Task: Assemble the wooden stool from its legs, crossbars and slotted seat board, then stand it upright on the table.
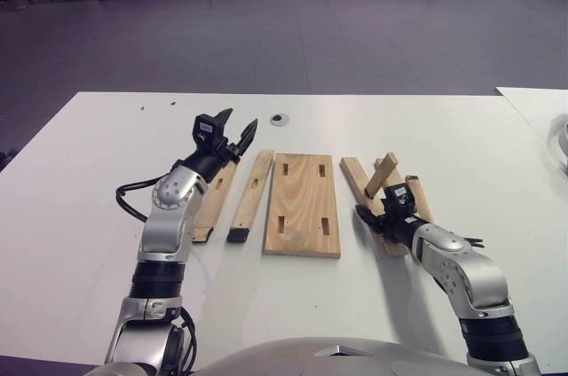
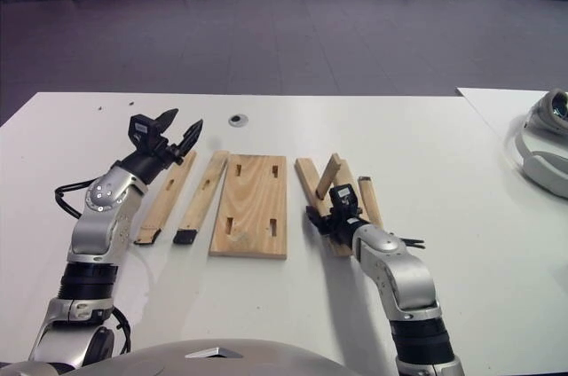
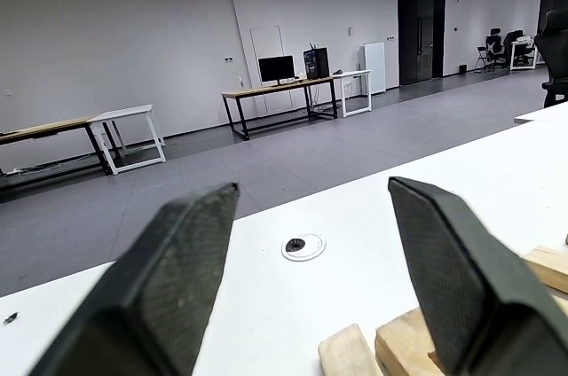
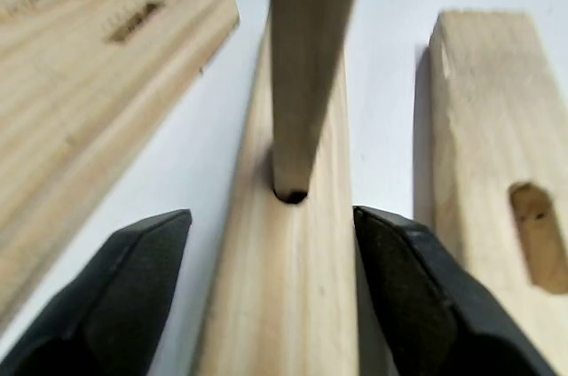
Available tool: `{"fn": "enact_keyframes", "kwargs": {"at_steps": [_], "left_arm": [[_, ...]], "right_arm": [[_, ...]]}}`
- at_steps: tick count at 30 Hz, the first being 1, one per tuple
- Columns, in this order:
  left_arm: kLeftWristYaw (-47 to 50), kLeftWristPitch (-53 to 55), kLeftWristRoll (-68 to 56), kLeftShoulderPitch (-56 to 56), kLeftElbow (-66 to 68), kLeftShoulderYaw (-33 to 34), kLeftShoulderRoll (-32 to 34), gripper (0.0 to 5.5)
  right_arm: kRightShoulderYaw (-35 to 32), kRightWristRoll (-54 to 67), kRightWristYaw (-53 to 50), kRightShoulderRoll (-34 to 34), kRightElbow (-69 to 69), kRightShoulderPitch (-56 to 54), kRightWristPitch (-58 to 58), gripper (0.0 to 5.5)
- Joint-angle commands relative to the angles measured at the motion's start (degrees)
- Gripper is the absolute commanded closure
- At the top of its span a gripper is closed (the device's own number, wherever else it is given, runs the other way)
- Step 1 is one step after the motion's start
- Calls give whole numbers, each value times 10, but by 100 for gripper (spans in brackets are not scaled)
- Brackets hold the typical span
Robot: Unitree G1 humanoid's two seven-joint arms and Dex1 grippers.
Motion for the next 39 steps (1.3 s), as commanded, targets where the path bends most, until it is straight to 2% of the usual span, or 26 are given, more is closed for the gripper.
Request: {"fn": "enact_keyframes", "kwargs": {"at_steps": [1, 6, 8, 10, 14, 16, 20, 24, 30, 39], "left_arm": [[5, 0, 10, -1, 3, -7, 0, 240], [7, 36, -9, -12, -19, -12, -13, 240], [23, 121, -48, -32, -17, 5, -28, 203], [41, 230, -142, -60, -26, 40, -57, 174], [94, 416, -361, -103, -68, 105, -123, 103], [140, 471, -456, -121, -83, 128, -155, 100], [208, 504, -568, -142, -106, 148, -181, 100], [222, 499, -589, -115, -128, 141, -173, 166], [248, 483, -610, -77, -152, 128, -180, 295], [264, 452, -594, -47, -166, 120, -154, 438]], "right_arm": [[11, -15, -1, -15, 1, -9, 39, 249], [-1, -22, -15, 10, 22, -28, 37, 339], [-27, 11, -9, 39, 4, -43, 18, 343], [-38, 36, 18, 47, -33, -60, -14, 343], [-21, 52, 89, 20, -92, -90, -78, 343], [4, 50, 124, 4, -112, -104, -107, 343], [40, 46, 158, -10, -134, -110, -135, 343], [47, 47, 156, -3, -139, -116, -155, 343], [73, 32, 160, -8, -141, -115, -178, 343], [78, 21, 151, 1, -139, -109, -201, 343]]}}
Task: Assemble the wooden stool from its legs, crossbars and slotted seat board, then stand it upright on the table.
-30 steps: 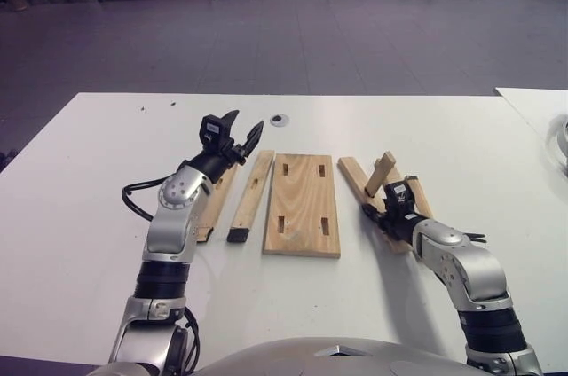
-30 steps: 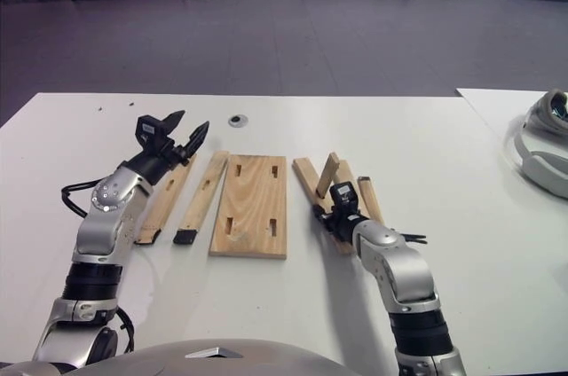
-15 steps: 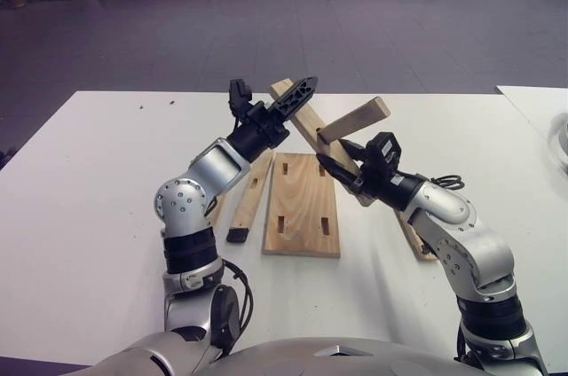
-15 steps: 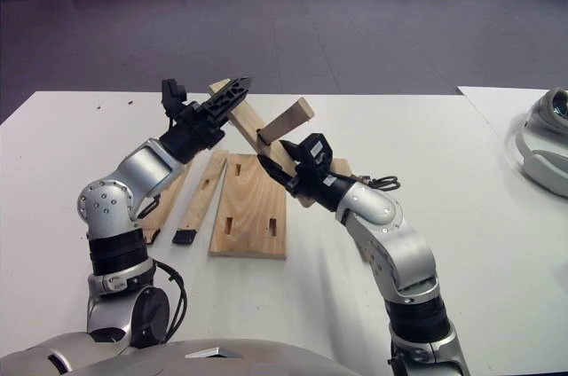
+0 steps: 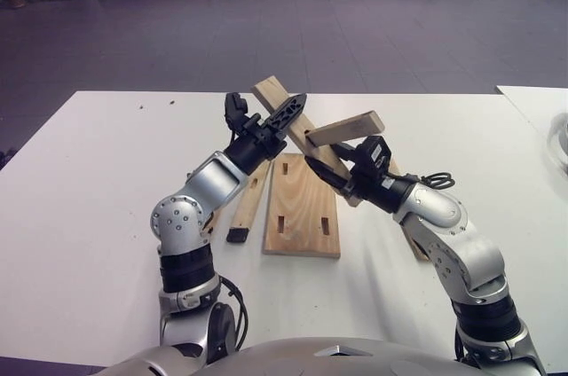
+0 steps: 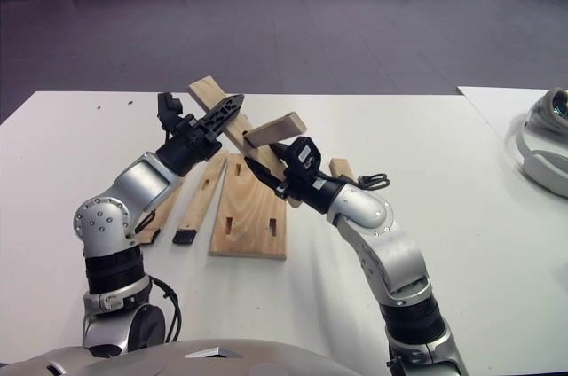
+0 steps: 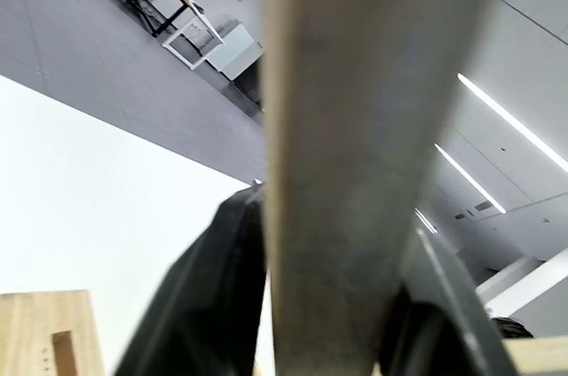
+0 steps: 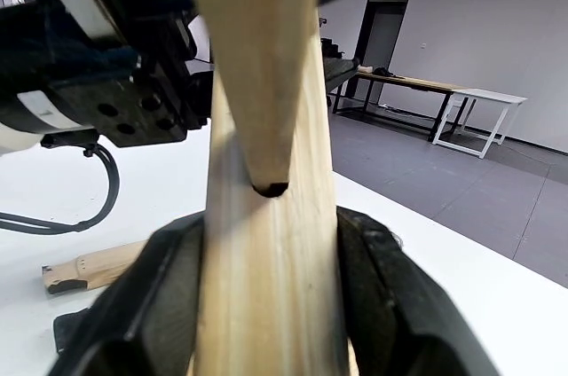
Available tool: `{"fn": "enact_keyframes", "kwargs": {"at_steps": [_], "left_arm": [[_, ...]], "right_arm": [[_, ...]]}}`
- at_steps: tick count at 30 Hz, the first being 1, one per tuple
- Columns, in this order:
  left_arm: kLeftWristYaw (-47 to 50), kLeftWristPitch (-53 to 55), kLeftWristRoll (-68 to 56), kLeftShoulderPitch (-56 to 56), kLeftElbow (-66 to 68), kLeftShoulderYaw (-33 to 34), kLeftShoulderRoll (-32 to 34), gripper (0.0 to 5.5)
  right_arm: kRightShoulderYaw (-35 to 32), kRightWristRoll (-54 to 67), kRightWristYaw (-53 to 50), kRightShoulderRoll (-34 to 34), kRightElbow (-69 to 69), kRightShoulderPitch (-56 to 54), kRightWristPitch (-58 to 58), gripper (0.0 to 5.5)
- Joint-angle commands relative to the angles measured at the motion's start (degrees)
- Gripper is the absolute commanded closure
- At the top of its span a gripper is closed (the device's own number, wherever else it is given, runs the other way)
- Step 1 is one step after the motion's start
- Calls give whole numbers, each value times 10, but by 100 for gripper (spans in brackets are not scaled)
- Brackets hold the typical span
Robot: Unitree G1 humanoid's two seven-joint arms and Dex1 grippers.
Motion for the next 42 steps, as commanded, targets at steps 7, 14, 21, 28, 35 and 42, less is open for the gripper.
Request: {"fn": "enact_keyframes", "kwargs": {"at_steps": [7, 14, 21, 28, 35, 42], "left_arm": [[57, -65, 25, 121, -113, 27, 37, 449], [51, -126, 160, 293, -248, 19, 92, 449], [97, -146, 183, 354, -280, -21, 62, 449], [121, -148, 274, 362, -270, -52, 98, 449], [76, -105, 378, 355, -285, -169, 190, 449], [67, -154, 518, 258, -216, -271, 196, 447]], "right_arm": [[-24, 28, -13, 9, -41, 57, 5, 222], [-54, -26, -18, -64, 8, 160, 12, 220], [48, -114, -20, -91, 89, 167, 56, 220], [88, -126, 2, -83, 72, 158, 32, 220], [76, -133, -2, -84, 67, 158, 25, 220], [43, -135, -16, -80, 73, 144, 19, 220]]}}
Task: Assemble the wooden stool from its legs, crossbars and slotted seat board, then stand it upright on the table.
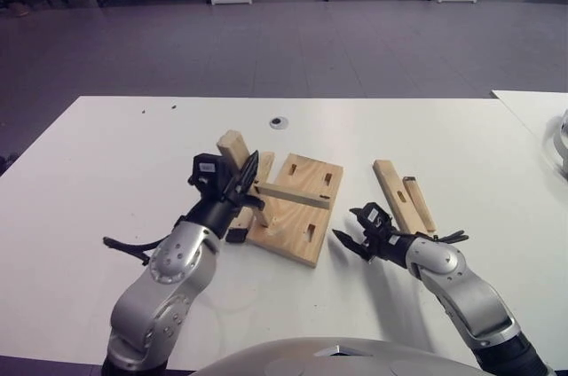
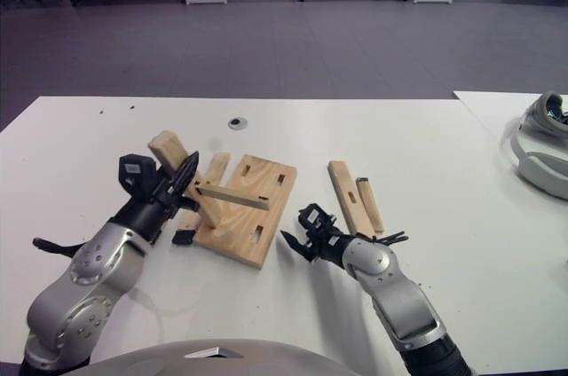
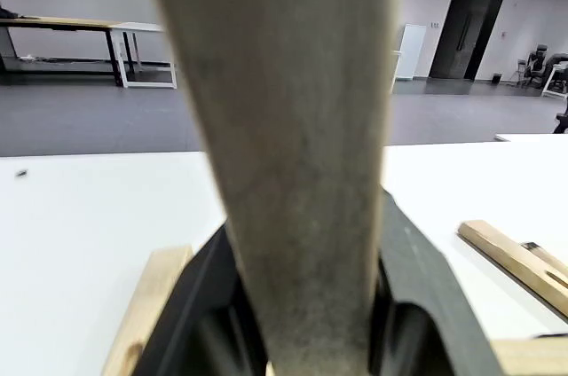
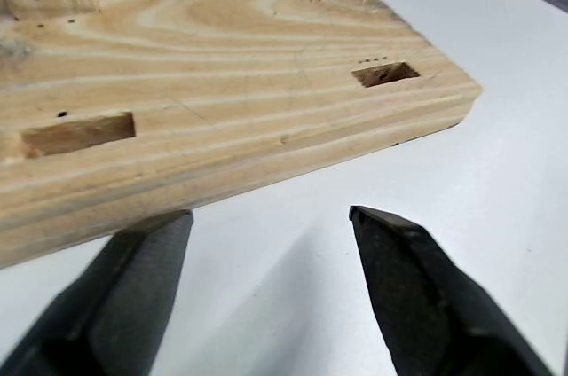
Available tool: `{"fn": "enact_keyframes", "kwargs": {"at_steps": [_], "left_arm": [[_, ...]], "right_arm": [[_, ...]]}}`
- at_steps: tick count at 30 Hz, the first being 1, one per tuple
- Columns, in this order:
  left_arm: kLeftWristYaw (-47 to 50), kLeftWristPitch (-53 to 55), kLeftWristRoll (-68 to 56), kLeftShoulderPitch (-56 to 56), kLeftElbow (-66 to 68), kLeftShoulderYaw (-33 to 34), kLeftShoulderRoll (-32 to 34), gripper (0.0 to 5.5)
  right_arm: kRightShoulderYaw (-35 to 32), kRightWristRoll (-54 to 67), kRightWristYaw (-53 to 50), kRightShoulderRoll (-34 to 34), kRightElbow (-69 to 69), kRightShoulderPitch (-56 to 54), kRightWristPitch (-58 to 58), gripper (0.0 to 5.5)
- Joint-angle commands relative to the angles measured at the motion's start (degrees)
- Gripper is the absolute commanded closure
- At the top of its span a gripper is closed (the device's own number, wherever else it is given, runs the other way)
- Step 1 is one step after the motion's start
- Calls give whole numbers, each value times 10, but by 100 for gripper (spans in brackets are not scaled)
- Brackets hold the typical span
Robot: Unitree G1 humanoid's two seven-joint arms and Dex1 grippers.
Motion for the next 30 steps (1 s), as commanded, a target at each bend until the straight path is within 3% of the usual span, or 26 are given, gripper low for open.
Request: {"fn": "enact_keyframes", "kwargs": {"at_steps": [1, 3, 7, 12, 16, 20, 22, 25, 28, 30], "left_arm": [[5, 30, 55, -28, 43, -19, -5, 447], [-4, 24, 26, -65, 25, 2, -28, 447], [-41, 19, -66, -75, 13, 49, -71, 366], [-80, 39, -234, -50, -7, 115, -89, 275], [-87, 47, -395, -70, -42, 130, -72, 201], [-49, 27, -544, -142, -41, 182, -16, 126], [-48, 17, -544, -178, -10, 221, 28, 88], [-75, 28, -407, -198, 71, 225, 116, 66], [-154, 13, -206, -162, 193, 100, 187, 66], [-211, -11, -119, -138, 270, 28, 199, 66]], "right_arm": [[-11, -4, -5, 5, 0, -13, -4, 220], [-16, -6, -9, 8, 5, -16, -6, 220], [-45, -5, -24, 16, 17, -24, -14, 220], [-139, 11, -42, 11, 28, -64, -47, 220], [-207, 16, -51, -2, 58, -95, -57, 220], [-224, 12, -50, -9, 75, -95, -66, 220], [-224, 13, -52, -6, 78, -97, -68, 220], [-230, 13, -58, -4, 86, -102, -71, 220], [-236, 20, -65, 6, 107, -109, -73, 220], [-236, 24, -66, 13, 123, -112, -77, 220]]}}
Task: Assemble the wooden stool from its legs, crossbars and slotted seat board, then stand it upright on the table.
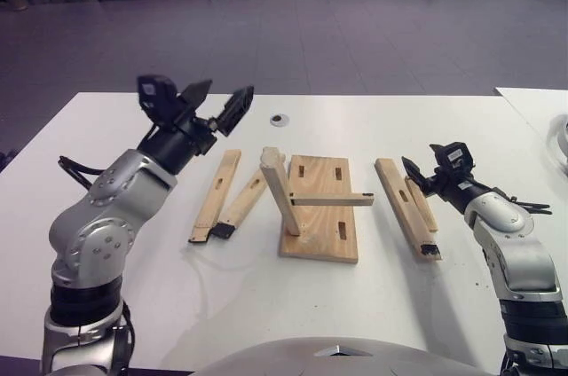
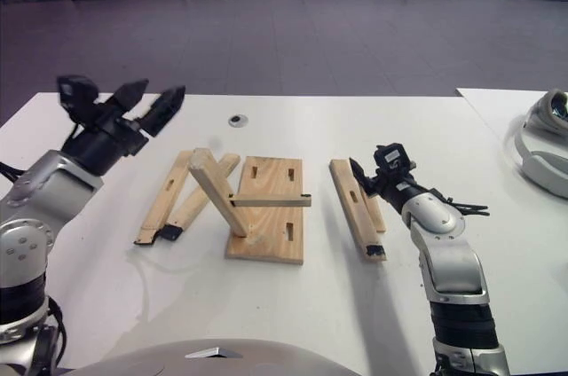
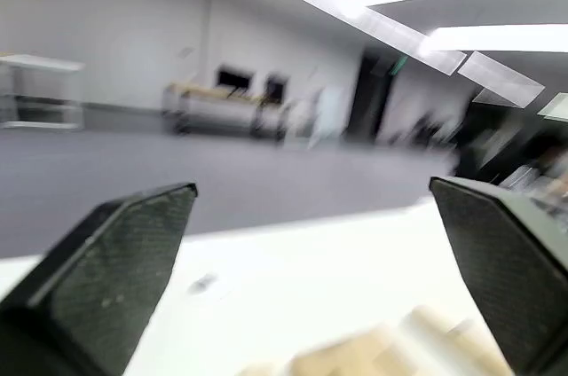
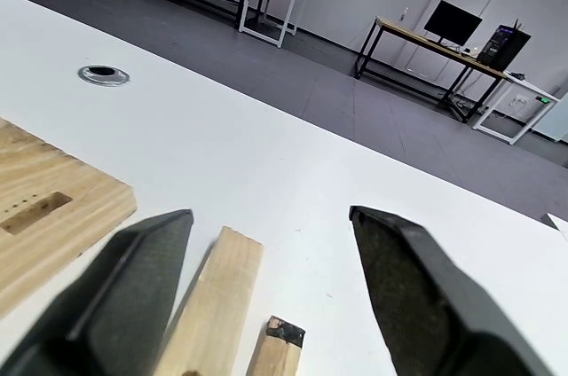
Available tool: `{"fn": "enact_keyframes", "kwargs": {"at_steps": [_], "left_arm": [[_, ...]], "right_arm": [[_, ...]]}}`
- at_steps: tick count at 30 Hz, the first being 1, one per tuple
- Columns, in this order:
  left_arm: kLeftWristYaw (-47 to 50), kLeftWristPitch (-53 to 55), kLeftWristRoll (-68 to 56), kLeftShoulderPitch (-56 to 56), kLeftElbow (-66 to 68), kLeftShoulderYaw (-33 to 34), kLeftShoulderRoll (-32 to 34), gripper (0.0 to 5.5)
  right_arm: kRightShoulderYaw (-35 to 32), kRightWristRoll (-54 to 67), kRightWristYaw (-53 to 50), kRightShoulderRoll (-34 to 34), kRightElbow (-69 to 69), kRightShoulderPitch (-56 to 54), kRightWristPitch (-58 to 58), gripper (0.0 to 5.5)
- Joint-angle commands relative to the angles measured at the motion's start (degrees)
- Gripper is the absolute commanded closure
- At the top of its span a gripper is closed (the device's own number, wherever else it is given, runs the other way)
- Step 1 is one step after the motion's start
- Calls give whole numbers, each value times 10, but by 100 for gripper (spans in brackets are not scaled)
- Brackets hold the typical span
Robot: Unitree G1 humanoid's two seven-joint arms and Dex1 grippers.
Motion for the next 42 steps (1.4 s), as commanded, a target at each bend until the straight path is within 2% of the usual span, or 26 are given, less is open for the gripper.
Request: {"fn": "enact_keyframes", "kwargs": {"at_steps": [1, 7, 16, 17, 20, 24, 27, 30, 33, 37, 42], "left_arm": [[-111, -26, 172, 51, 157, -147, 31, 66], [-174, 0, 247, 57, 205, -179, 22, 66], [-194, 17, 359, 62, 191, -214, 29, 212], [-196, 18, 369, 63, 191, -215, 27, 241], [-203, 28, 378, 68, 191, -210, 17, 282], [-207, 44, 377, 74, 177, -197, 3, 331], [-189, 38, 348, 35, 161, -130, -30, 334], [-214, -11, 311, -46, 155, -82, -64, 336], [-270, -99, 319, -107, 190, -88, -78, 337], [-324, -185, 318, -160, 228, -97, -110, 337], [-365, -235, 329, -165, 239, -109, -120, 337]], "right_arm": [[-5, 7, -6, 17, 35, -18, -10, 220], [18, -1, -5, 33, 54, -18, -18, 220], [49, -12, -5, 44, 60, -27, -18, 220], [50, -13, -5, 45, 60, -28, -18, 220], [54, -15, -3, 47, 60, -30, -17, 220], [26, 4, 3, 39, 67, -57, -17, 220], [-31, 103, 23, 62, 67, -122, 18, 220], [-73, 245, 40, 104, 74, -217, 82, 220], [-87, 357, 26, 161, 86, -296, 135, 220], [-99, 432, -14, 225, 141, -382, 155, 220], [-134, 484, -57, 237, 185, -418, 162, 220]]}}
